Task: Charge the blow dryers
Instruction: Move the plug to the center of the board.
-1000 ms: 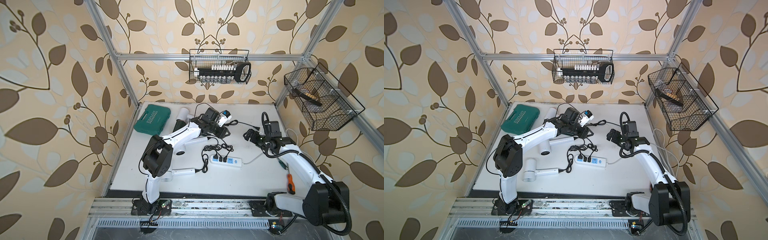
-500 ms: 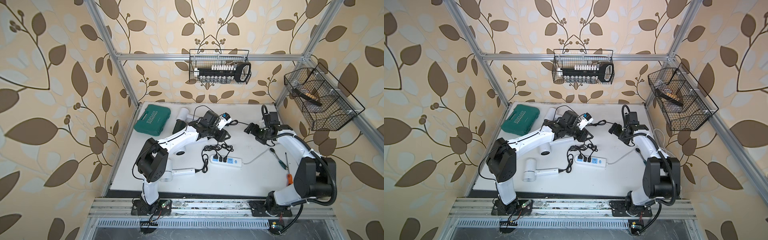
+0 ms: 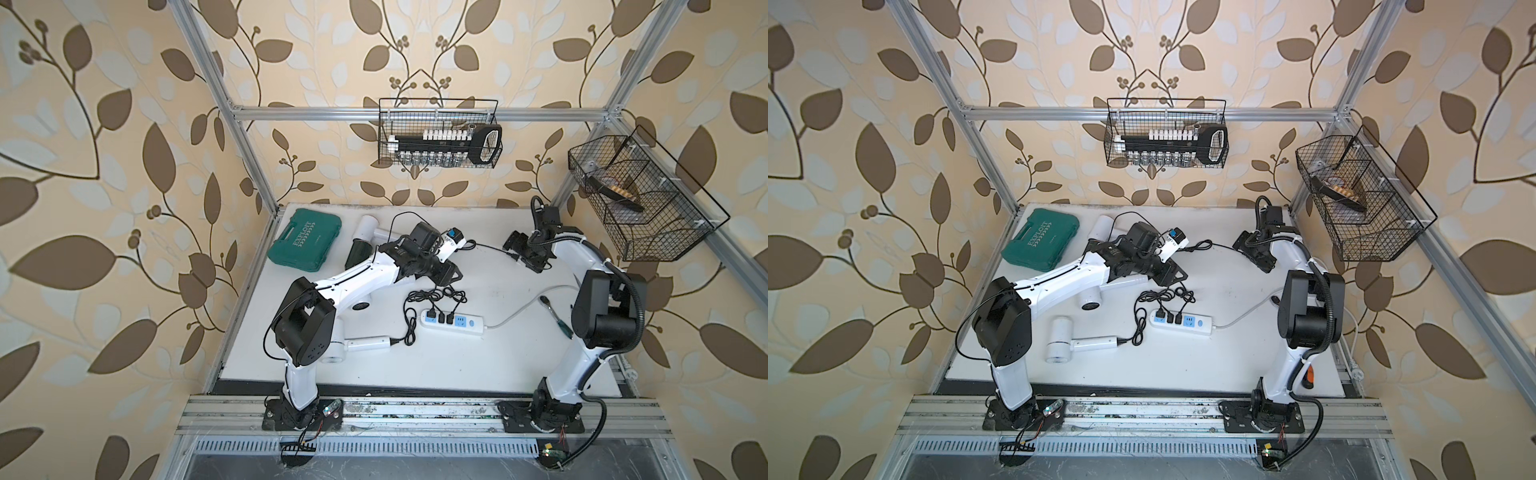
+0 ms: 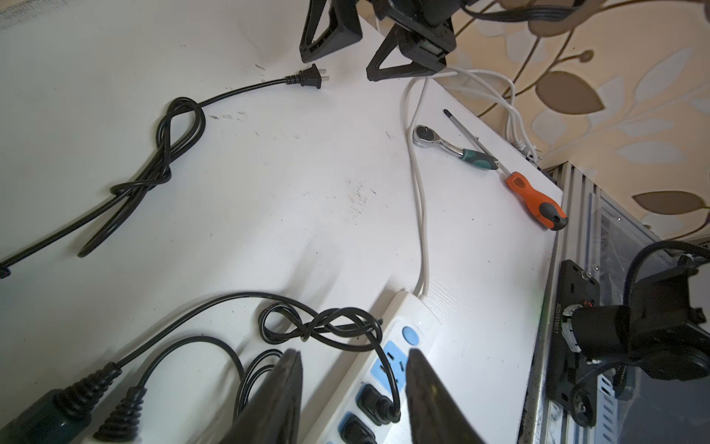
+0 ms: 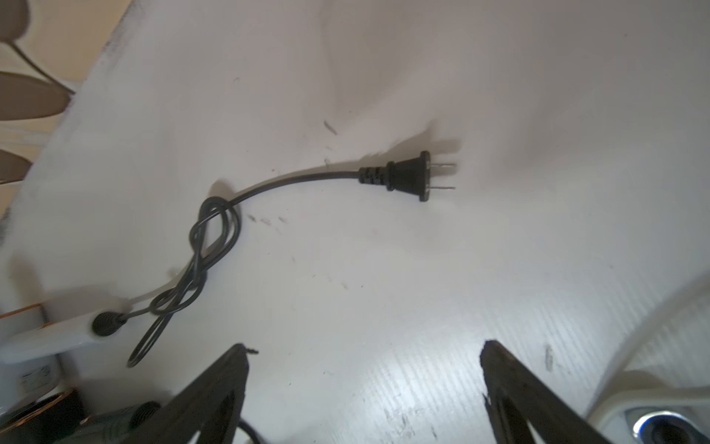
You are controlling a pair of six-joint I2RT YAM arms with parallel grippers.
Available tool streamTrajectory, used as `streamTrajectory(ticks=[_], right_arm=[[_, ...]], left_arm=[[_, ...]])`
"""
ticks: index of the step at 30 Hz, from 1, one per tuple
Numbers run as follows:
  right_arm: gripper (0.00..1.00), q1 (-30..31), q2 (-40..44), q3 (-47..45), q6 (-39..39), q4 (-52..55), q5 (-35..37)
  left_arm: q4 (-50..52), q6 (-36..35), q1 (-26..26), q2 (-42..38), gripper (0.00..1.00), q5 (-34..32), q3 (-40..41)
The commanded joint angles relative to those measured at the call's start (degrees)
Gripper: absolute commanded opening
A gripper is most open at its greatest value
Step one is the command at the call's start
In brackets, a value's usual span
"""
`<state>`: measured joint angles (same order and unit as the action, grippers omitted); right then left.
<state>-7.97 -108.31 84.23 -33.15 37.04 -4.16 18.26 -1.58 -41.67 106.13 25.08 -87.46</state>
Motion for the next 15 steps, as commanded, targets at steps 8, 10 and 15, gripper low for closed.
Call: streamTrajectory(ticks=[8,10,15], right_arm=[[0.93,0.56,-15.44,19.7,6.64,5.27,10.51],[0.93,0.84,-17.45,21.71,6.71,5.5,10.52],[0.93,0.93,-21.78,25.1,6.12,4.99,7.16]], left_arm=[[0.27,-1.51,-0.69,-2.42,0.44,0.07,-0.99],[0.46,-2.56,-1.27,-2.46,0.44,-1.19,-0.76],[0.58,-3.39,-1.57,-2.24,0.44,-2.23,-0.43]])
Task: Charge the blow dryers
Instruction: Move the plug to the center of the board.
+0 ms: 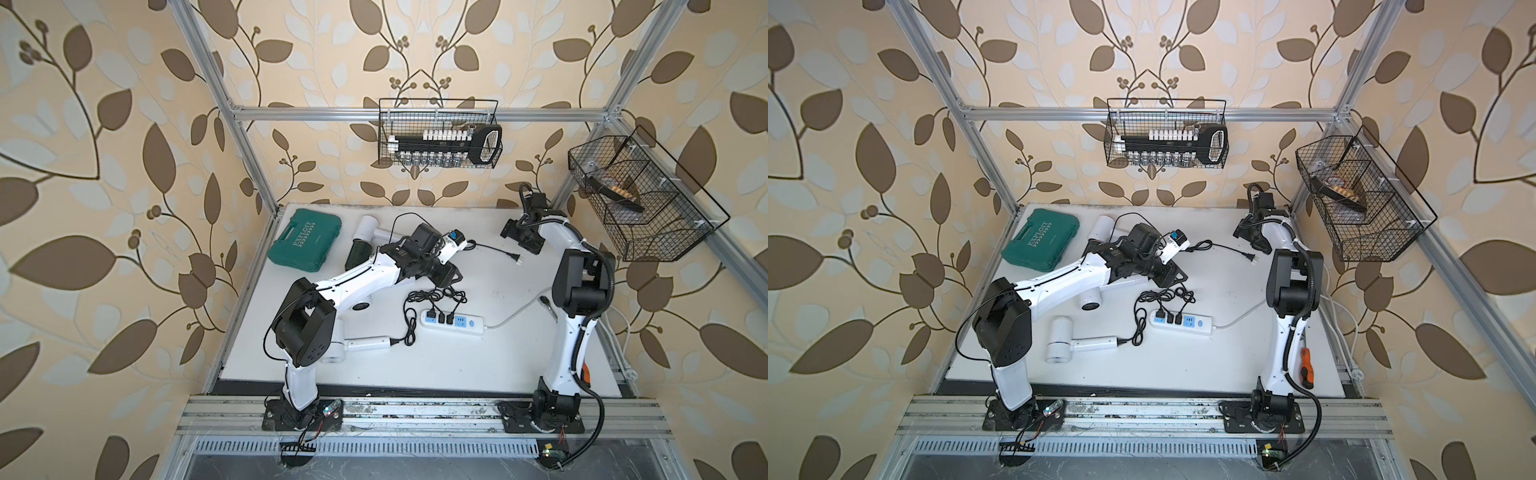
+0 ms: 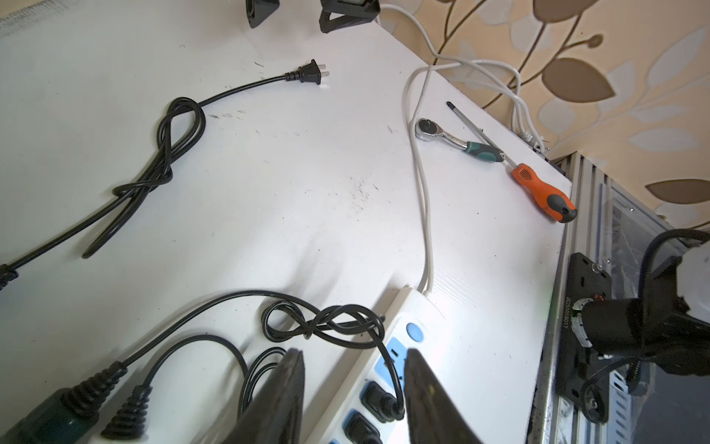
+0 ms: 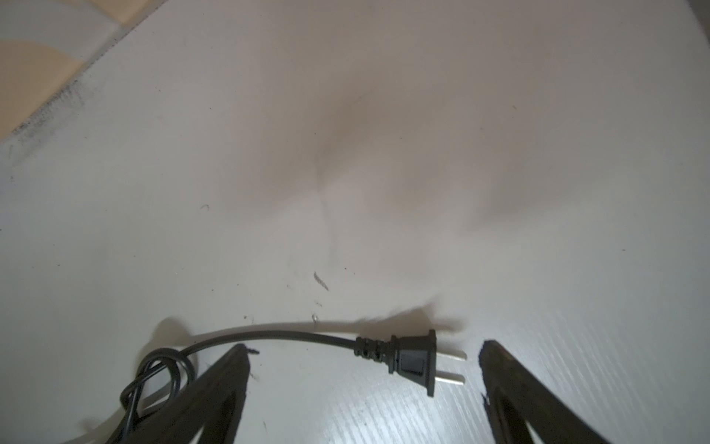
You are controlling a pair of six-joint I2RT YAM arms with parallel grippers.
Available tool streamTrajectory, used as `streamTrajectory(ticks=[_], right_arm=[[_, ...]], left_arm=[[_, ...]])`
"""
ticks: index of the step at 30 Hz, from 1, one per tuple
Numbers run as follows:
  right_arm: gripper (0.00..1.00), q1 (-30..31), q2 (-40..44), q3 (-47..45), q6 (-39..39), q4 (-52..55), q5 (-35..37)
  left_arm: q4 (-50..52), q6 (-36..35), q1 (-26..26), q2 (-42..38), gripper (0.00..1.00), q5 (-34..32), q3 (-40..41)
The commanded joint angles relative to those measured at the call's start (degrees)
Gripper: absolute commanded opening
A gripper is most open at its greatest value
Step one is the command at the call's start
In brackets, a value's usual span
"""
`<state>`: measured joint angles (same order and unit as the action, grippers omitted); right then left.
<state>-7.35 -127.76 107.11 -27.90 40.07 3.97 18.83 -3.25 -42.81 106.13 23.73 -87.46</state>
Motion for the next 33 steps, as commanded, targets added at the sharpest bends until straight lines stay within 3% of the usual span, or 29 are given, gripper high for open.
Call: streamTrajectory(ticks=[1,8,14,33], right_arm=[[0.93,0.26,-2.97,2.82,0.94,1.77,-1.5],[0.93,0.48,-6.18,4.89,0.51,2.04,-6.04],[0.92,1.37,-4.72,1.06,0.37,0.56,-8.61],[0.9,5.71,9.27,-21.88,-0.77,-6.81,-13.54]], left_arm=[[0.09,-1.76,-0.45,-2.2,0.44,-0.95,-0.43],[0.29,-2.2,-0.49,-2.15,0.44,-1.38,-0.46],[0.24,-2.03,-0.44,-2.24,0.44,-1.31,-0.43],[-1.51,2.41,1.84,-1.23,0.45,2.9,-1.43]])
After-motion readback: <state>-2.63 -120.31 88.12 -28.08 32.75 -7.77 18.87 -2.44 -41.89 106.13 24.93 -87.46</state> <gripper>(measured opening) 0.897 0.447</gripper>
